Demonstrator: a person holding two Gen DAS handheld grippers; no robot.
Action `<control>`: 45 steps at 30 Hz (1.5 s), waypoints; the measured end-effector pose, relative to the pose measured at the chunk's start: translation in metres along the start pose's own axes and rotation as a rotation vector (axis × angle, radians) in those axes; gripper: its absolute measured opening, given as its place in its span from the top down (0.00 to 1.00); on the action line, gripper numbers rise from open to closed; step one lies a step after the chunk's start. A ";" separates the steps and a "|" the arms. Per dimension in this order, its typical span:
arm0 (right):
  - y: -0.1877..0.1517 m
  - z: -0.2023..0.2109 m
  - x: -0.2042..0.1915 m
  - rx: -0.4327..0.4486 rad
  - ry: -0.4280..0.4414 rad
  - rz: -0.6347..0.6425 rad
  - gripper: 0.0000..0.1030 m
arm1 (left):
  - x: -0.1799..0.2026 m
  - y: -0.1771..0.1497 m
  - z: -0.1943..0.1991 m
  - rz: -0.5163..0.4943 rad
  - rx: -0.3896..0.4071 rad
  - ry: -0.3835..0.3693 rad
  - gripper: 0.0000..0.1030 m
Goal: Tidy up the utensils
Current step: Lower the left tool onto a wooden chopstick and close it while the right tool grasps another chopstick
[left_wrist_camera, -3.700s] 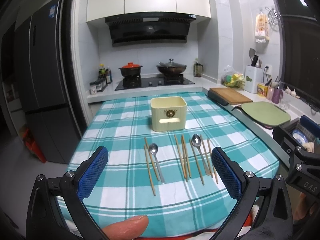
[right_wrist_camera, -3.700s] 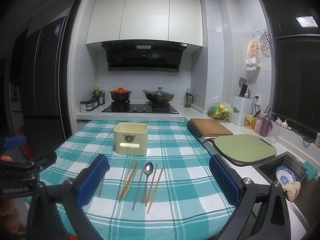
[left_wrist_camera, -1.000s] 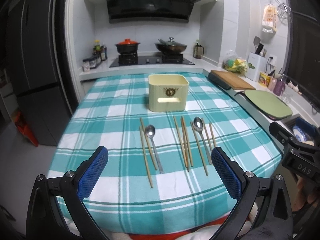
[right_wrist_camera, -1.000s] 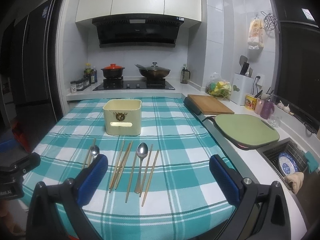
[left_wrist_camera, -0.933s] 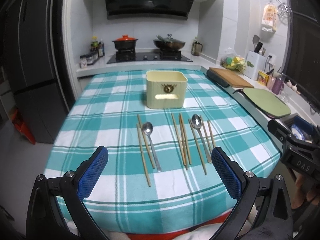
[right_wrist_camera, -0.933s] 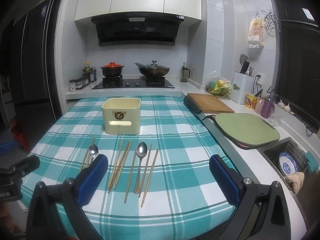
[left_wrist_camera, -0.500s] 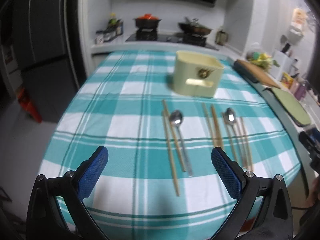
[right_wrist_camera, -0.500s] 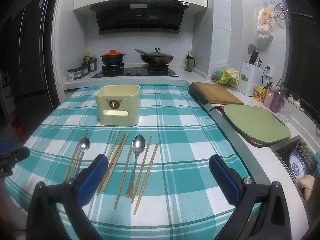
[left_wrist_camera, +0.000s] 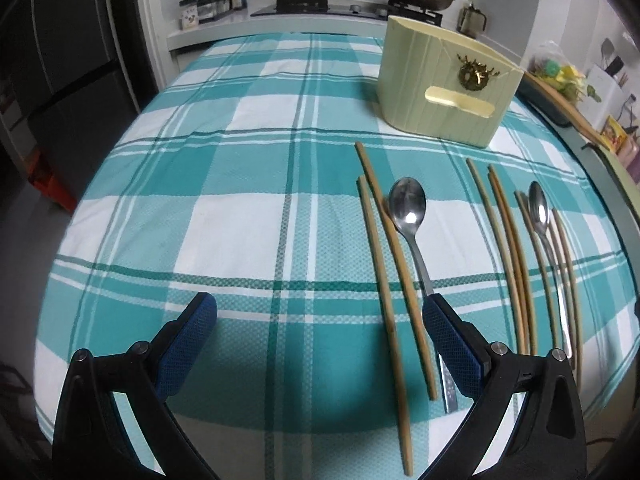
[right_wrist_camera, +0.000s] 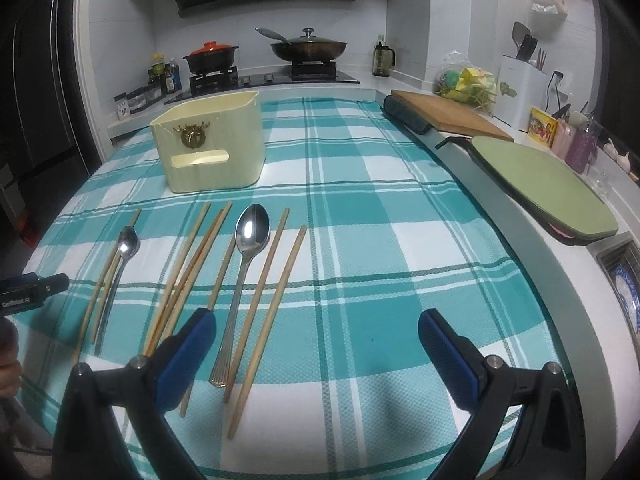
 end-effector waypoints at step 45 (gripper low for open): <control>0.051 -0.175 -0.039 -0.281 0.126 0.129 0.94 | 0.029 0.054 -0.080 -0.136 -0.129 -0.058 0.95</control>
Point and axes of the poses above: each gripper's, at about its wrist camera, not at the fingertips, and z roughly against the way its jaws point, x to its right, y to its top, the point moved 4 cm from there along -z, roughly the way its jaws point, and after that the axes turned 5 degrees about x, right-handed, at the moved point
